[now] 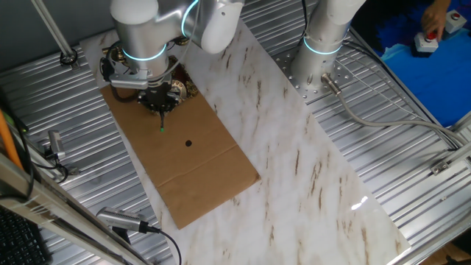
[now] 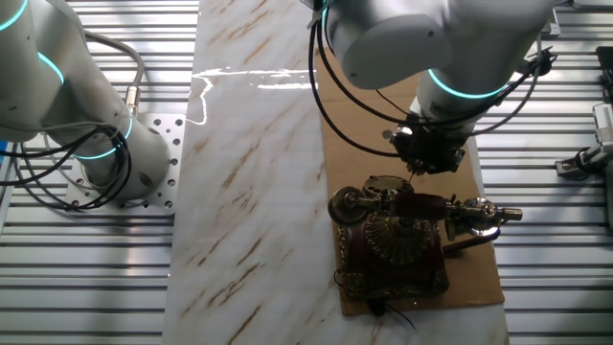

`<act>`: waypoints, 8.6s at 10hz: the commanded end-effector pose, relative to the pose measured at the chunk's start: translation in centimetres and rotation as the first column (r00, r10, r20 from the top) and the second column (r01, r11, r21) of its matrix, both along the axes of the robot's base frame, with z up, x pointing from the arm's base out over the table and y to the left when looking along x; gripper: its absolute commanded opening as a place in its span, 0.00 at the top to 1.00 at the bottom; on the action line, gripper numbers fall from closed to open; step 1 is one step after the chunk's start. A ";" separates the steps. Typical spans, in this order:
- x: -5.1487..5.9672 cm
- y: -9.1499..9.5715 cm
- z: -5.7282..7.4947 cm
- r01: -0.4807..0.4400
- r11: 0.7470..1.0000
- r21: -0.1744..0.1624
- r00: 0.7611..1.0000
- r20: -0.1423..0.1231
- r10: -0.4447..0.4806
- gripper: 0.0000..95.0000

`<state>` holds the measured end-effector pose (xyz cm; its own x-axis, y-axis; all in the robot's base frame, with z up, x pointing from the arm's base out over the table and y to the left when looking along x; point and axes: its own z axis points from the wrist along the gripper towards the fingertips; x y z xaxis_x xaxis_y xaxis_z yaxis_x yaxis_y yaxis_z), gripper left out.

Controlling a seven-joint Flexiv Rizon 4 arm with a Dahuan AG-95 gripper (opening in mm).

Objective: Dial a number on an old rotary phone

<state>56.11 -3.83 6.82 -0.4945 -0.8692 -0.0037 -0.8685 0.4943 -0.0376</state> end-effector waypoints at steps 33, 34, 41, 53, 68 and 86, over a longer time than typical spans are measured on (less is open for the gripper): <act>3.1 7.5 -1.4 0.012 0.998 0.056 1.000 -0.019 -0.011 1.00; 3.1 7.5 -1.4 0.011 0.999 0.052 1.000 -0.023 -0.010 1.00; 3.1 7.6 -1.4 -0.007 1.000 0.030 0.999 -0.045 0.008 0.60; 9.5 2.8 -1.1 0.037 0.969 -0.244 0.994 -0.091 -0.061 0.80; 9.5 2.8 -1.1 0.086 0.967 -0.238 0.990 -0.086 -0.109 0.60; 4.7 7.2 0.9 -0.007 0.999 0.047 1.000 -0.026 0.008 0.60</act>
